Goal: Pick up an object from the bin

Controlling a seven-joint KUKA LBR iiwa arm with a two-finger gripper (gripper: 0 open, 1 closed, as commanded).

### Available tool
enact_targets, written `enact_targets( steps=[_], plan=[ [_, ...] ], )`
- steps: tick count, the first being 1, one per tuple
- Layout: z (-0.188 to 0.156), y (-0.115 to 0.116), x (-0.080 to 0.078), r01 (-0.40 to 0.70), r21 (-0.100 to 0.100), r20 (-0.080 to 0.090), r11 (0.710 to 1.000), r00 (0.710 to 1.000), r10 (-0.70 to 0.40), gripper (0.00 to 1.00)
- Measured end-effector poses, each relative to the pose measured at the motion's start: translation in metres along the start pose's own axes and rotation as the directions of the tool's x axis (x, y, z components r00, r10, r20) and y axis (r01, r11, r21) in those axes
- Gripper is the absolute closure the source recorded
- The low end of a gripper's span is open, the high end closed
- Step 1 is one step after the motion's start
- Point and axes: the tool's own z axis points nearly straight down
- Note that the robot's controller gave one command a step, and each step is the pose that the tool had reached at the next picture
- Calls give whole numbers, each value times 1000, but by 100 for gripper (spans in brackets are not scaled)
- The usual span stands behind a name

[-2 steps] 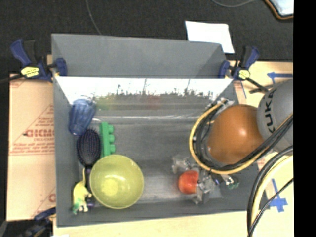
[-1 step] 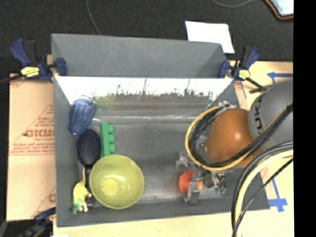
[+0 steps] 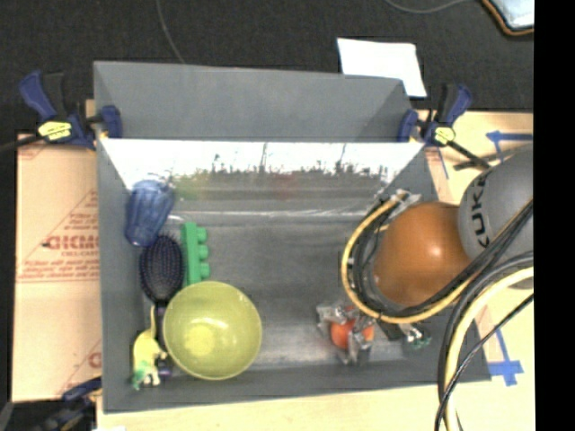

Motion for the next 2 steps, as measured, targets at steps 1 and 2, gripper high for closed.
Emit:
enact_targets(
  steps=[1,2],
  plan=[
    [0,0,0,0,0,0,1000,1000,0,100],
    [-30,1,1,-3,-4,-6,1000,1000,3,100]
  ],
)
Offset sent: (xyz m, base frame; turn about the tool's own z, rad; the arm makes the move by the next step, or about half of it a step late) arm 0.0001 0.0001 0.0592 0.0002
